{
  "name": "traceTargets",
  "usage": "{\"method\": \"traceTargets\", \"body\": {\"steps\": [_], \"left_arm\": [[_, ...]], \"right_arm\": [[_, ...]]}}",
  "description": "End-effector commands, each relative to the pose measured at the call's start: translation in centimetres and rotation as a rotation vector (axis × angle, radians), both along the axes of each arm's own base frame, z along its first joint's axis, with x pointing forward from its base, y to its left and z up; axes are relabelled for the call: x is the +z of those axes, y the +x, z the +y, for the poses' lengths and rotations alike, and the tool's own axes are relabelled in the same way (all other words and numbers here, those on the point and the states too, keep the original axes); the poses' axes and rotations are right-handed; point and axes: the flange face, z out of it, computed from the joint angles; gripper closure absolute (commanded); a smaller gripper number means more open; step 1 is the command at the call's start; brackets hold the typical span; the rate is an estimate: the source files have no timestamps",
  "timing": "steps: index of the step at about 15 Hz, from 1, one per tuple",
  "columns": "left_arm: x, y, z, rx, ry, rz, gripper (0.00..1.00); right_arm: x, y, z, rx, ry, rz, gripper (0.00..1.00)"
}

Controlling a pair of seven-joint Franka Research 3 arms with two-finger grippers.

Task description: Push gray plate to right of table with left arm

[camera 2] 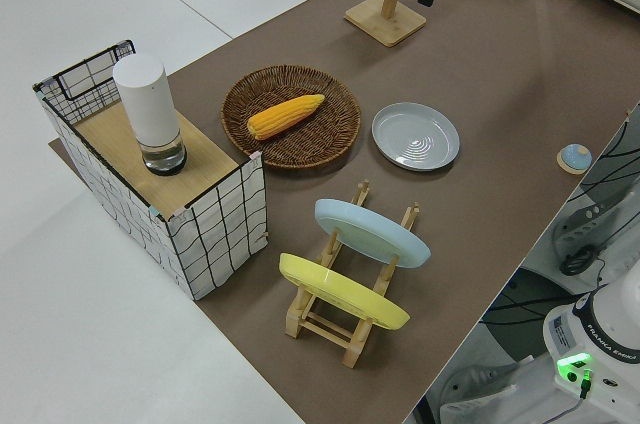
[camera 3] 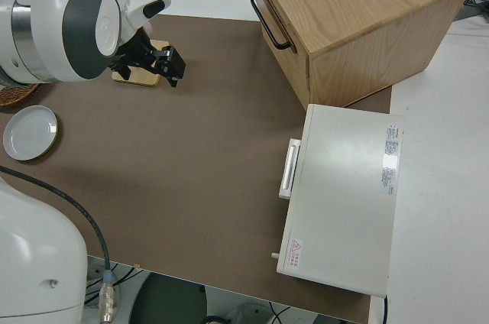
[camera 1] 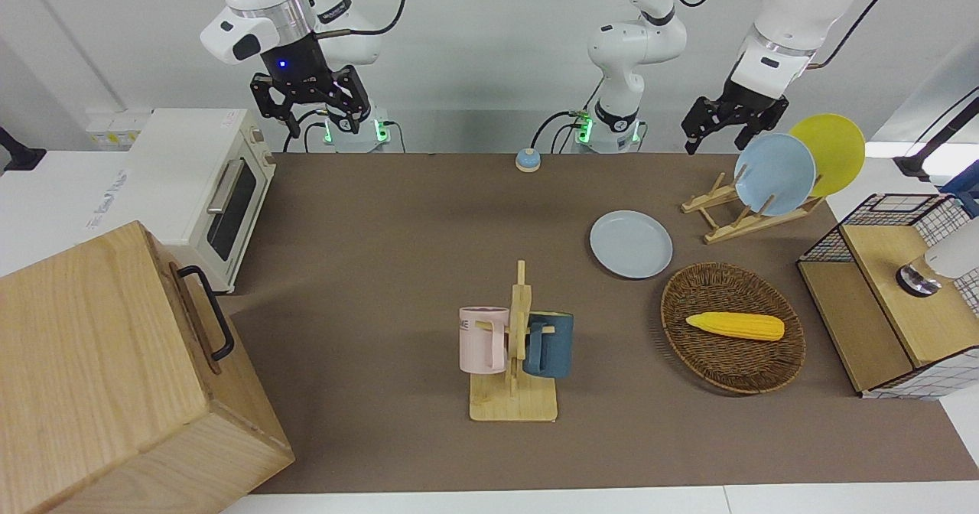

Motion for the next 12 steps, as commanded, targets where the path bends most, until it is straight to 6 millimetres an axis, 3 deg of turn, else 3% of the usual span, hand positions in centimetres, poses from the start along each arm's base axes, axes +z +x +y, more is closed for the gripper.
{"method": "traceTargets", "body": {"steps": [1, 7, 10, 12], "left_arm": [[0.3, -0.3, 0.5, 0.000, 0.024, 0.012, 0.01], [-0.8, -1.8, 2.7, 0.047, 0.012, 0.010, 0.01], [-1.7, -1.7, 2.8, 0.051, 0.010, 0.020, 0.01], [-4.6, -1.0, 2.8, 0.050, 0.009, 0.060, 0.01]], "right_arm": [[0.3, 0.1, 0.0, -0.002, 0.018, 0.000, 0.005], [0.3, 0.1, 0.0, -0.002, 0.018, 0.000, 0.005], [0.3, 0.1, 0.0, -0.002, 0.018, 0.000, 0.005], [0.3, 0.1, 0.0, -0.002, 0.018, 0.000, 0.005]]}}
